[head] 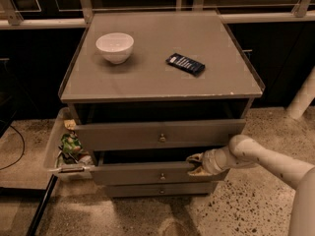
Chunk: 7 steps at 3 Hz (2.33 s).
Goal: Open middle drawer
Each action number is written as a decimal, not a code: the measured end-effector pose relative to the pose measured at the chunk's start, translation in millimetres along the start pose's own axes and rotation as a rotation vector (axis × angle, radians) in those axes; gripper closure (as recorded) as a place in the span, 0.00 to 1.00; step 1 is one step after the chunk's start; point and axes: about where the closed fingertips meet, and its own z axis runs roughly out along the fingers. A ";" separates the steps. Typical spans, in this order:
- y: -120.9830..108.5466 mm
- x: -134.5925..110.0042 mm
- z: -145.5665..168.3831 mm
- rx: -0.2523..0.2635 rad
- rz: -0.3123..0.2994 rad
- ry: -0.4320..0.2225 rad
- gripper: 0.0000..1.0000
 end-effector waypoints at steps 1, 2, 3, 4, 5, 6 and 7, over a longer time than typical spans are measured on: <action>3.8 -3.0 1.4 -0.010 -0.004 -0.016 0.35; 24.0 -0.6 -6.1 -0.032 0.002 -0.041 0.37; 51.9 1.7 -25.5 -0.047 -0.002 -0.039 0.60; 80.3 -1.6 -48.9 -0.044 -0.009 -0.030 0.84; 102.3 -3.8 -62.6 -0.036 -0.004 -0.028 1.00; 102.3 -3.8 -62.5 -0.036 -0.004 -0.028 0.83; 102.3 -3.9 -62.5 -0.036 -0.004 -0.028 0.59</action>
Offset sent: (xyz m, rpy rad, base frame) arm -0.0495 -0.0213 -0.0006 0.0540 0.0500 0.0400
